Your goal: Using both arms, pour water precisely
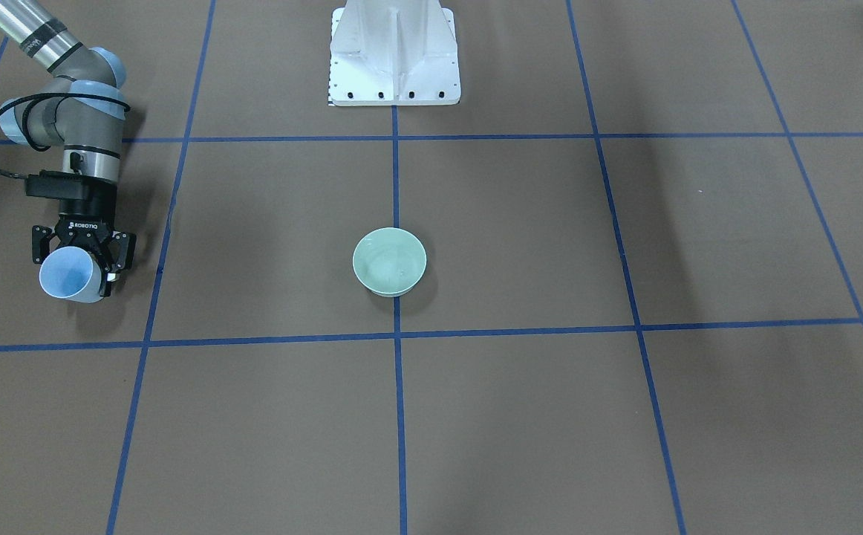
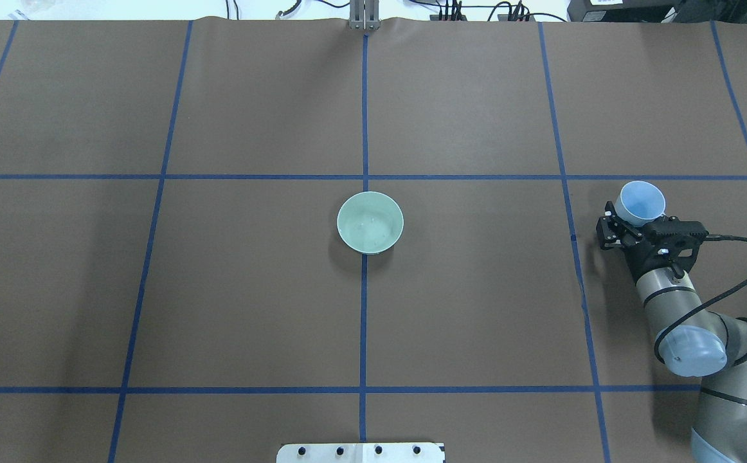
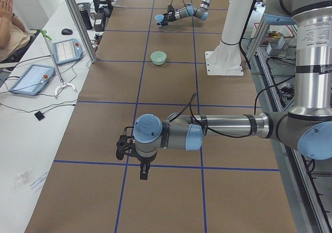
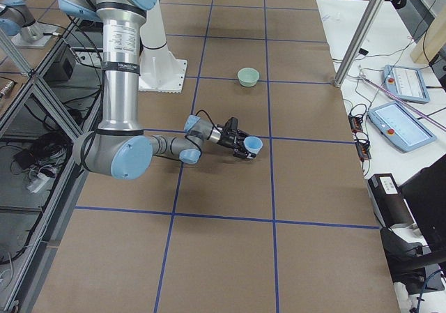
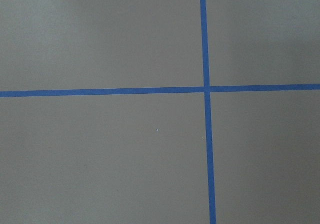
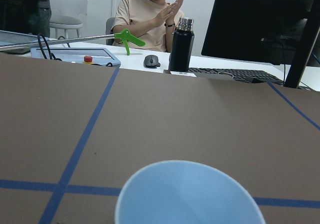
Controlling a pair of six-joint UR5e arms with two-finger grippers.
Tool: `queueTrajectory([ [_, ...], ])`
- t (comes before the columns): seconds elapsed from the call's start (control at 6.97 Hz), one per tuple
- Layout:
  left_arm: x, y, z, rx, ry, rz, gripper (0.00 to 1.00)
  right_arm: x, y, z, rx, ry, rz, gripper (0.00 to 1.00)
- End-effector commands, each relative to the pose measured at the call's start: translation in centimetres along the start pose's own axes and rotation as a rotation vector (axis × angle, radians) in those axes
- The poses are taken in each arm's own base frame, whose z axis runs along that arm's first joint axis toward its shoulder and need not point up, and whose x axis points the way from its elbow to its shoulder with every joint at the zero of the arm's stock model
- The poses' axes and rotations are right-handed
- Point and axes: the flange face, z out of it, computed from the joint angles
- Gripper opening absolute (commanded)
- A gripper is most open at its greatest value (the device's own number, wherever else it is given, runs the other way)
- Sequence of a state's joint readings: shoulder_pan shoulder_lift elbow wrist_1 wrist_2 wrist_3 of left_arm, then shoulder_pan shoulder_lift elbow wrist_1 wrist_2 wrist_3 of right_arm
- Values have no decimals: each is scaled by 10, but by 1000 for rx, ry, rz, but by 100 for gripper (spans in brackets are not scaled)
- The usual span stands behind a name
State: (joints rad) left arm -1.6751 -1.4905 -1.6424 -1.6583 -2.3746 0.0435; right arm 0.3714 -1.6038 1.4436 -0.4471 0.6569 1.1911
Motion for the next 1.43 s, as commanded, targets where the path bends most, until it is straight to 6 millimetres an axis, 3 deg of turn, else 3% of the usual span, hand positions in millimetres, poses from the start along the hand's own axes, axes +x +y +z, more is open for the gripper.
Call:
queueTrajectory([
  [0.0,1,-1,-1,2,0,1,100,-4,-2,1,22,-1,-3,99],
  [0.43,2,-3,0,0,0,-1,100,-11,-20,-6,32,-19,6,100],
  [0.57,2,-3,-1,2,0,-3,100,-12,-39,-12,47,-28,-8,100],
  [0.86,2,-4,0,1,0,-3,100,-2,-58,-22,50,-34,-13,100],
  [1.15,7,-7,-1,1,2,-2,100,-4,-89,-20,15,-68,9,100],
  [1.29,13,-15,-7,12,2,-24,100,7,-109,-8,-25,-82,-8,100],
])
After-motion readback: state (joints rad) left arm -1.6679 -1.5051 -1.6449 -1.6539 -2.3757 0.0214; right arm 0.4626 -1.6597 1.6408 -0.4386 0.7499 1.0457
